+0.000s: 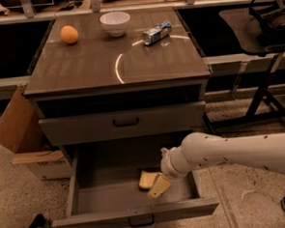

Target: Pick sponge from middle drawer and place on counter

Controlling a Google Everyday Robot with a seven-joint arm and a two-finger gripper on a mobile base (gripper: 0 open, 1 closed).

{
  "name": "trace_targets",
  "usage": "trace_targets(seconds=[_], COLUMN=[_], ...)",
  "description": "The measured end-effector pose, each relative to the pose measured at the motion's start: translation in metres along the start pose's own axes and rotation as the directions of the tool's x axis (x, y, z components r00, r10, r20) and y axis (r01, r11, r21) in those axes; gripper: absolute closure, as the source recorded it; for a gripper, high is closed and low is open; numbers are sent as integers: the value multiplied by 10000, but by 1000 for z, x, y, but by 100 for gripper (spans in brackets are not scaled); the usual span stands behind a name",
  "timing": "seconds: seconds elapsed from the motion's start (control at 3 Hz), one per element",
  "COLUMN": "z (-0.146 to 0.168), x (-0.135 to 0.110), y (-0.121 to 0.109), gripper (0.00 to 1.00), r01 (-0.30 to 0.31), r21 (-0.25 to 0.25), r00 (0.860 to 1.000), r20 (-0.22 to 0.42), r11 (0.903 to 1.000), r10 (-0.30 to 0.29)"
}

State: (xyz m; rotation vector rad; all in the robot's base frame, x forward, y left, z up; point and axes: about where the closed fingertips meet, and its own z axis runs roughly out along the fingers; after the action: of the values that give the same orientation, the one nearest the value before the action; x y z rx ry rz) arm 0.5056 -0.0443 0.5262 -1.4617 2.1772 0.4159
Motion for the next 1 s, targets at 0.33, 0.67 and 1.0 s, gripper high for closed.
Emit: trace_targets(seconds=[0.33,0.67,1.0], z=[16,43,77], x=[5,11,23], y=[-13,-26,-39], gripper=[0,0,0], r01=[633,1301,1578], r21=[134,-118,-397], r00=[9980,9908,9840], r20=[-37,384,903], r11=[9979,9914,9867], r10=[-632,-1295,-1538])
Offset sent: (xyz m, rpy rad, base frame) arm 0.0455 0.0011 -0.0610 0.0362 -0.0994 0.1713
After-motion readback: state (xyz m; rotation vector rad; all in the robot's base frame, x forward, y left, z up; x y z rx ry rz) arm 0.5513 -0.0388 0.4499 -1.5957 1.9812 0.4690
